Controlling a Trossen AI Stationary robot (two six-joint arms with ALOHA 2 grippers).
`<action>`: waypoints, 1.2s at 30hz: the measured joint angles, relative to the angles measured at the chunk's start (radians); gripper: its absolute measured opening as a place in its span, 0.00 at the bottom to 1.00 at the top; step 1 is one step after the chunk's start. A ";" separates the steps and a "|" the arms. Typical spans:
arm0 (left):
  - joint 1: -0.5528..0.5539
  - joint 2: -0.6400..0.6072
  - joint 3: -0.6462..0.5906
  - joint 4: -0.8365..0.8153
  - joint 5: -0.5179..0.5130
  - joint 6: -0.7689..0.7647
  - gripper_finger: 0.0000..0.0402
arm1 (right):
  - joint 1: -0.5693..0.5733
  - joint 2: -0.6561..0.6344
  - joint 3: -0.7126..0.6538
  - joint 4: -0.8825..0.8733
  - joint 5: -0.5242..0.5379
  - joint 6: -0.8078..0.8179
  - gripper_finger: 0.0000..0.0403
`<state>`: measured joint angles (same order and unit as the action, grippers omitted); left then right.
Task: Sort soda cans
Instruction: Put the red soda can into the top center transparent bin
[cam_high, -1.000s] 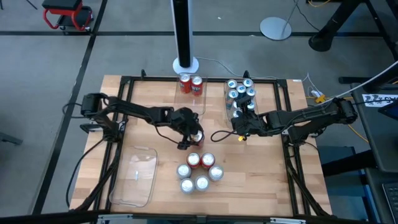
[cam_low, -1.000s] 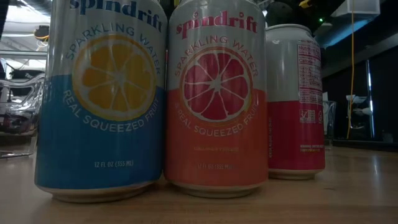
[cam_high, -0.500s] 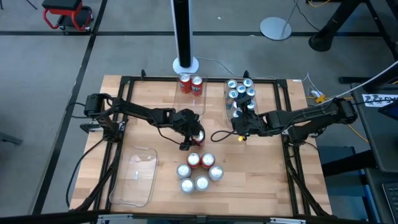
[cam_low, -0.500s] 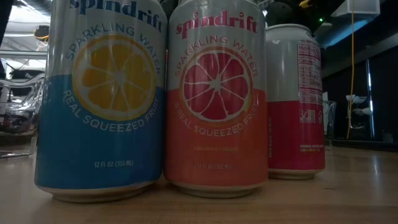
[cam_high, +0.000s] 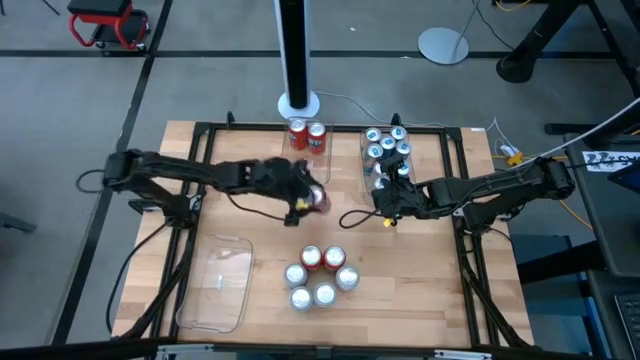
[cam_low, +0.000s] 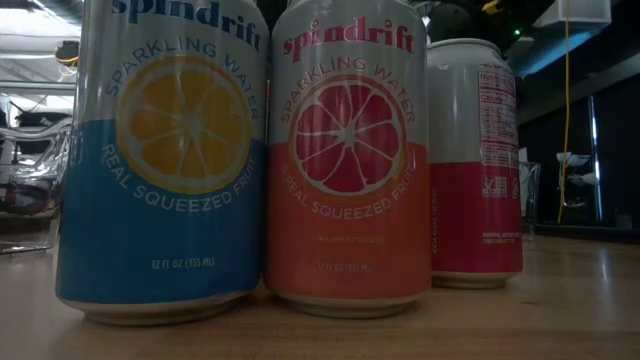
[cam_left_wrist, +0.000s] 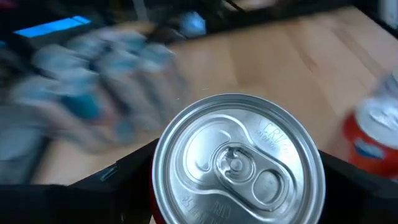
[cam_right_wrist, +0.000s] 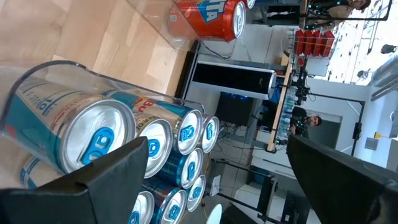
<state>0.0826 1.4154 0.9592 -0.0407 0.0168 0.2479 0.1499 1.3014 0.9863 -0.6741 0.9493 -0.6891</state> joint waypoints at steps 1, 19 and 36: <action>0.008 -0.030 0.001 -0.009 -0.032 0.008 0.75 | 0.000 0.000 0.000 0.000 0.000 0.000 0.94; 0.419 -0.057 -0.031 -0.080 -0.134 -0.158 0.76 | 0.000 0.000 0.000 0.001 0.000 0.003 0.94; 0.470 0.178 -0.069 0.042 -0.125 -0.207 0.76 | 0.000 0.000 0.000 0.000 0.000 0.003 0.94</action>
<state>0.5531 1.5937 0.8898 0.0014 -0.1081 0.0406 0.1501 1.3014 0.9863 -0.6739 0.9489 -0.6865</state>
